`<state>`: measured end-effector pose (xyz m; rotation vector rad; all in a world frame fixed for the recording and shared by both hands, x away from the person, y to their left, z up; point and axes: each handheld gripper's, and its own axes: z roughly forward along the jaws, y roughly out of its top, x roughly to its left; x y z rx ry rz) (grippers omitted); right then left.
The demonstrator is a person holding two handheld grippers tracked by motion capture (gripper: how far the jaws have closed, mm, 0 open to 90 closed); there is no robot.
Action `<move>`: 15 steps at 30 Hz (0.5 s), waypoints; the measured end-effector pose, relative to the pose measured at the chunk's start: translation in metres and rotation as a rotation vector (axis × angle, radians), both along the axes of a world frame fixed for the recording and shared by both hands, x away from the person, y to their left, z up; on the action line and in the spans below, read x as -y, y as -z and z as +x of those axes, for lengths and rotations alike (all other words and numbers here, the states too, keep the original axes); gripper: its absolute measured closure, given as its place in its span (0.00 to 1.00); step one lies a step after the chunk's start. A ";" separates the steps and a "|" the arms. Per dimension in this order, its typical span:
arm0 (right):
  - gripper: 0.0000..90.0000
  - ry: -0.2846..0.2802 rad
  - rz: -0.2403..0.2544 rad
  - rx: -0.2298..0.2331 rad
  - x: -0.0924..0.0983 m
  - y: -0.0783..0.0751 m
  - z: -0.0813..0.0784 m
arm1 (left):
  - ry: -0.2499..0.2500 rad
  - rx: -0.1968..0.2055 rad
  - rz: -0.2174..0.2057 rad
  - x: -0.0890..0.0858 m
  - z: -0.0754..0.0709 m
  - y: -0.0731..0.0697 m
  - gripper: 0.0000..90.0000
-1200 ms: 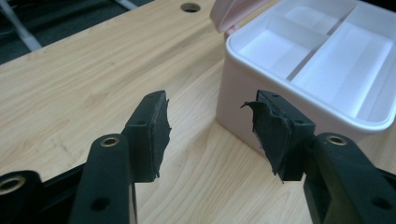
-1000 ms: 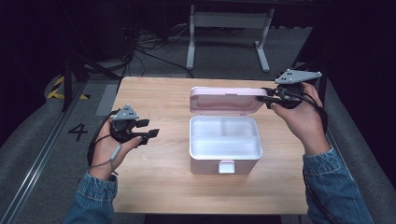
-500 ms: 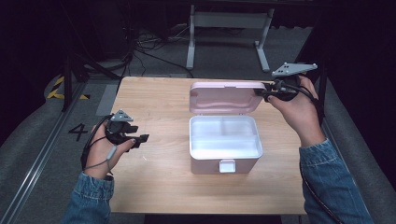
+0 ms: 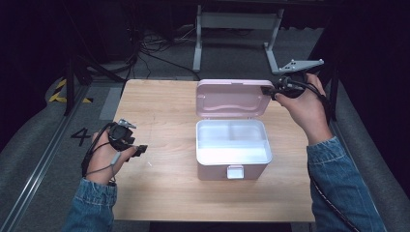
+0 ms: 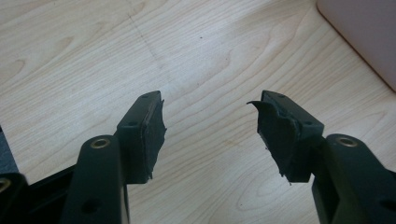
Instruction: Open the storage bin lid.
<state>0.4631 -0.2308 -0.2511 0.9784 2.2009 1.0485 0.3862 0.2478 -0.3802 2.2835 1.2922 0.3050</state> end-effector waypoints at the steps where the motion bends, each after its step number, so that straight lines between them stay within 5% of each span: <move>1: 0.78 0.003 -0.002 -0.001 0.000 0.000 0.001 | -0.003 0.000 0.004 0.001 0.000 0.000 0.46; 15: 0.75 0.057 -0.004 -0.009 -0.006 0.004 0.022 | 0.007 0.003 -0.010 0.002 -0.002 -0.001 0.46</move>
